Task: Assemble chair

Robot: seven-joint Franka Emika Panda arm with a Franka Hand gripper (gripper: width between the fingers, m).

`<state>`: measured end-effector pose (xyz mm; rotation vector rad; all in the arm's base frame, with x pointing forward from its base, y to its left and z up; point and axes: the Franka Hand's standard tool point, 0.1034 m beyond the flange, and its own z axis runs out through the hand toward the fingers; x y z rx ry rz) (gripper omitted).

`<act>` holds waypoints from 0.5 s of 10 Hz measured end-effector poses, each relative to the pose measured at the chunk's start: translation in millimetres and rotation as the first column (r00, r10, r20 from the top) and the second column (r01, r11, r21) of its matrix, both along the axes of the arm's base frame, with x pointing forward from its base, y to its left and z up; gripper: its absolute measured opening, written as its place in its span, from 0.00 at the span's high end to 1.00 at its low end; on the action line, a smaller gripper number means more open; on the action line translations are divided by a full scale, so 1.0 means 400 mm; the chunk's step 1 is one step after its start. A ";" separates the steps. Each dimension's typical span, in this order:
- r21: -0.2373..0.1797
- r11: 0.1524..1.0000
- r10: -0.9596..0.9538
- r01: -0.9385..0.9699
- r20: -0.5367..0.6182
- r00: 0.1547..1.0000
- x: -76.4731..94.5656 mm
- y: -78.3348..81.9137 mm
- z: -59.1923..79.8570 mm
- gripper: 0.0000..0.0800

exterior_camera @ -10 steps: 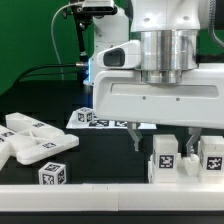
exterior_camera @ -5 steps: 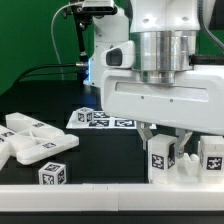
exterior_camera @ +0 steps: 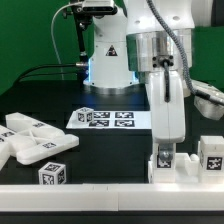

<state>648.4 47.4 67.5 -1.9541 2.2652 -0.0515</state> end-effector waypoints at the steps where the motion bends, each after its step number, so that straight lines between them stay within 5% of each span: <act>1: 0.010 0.998 -0.058 0.058 -0.005 0.998 0.000 -0.001 0.000 0.65; 3: -0.001 1.000 0.013 -0.013 -0.004 1.000 -0.002 0.000 -0.002 0.55; 5: -0.050 0.920 0.389 -0.390 -0.013 0.921 0.004 0.003 0.010 0.23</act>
Offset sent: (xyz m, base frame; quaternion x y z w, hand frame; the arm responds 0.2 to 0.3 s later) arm -0.0036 0.0029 0.0005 -0.0583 0.0256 -0.2582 0.9640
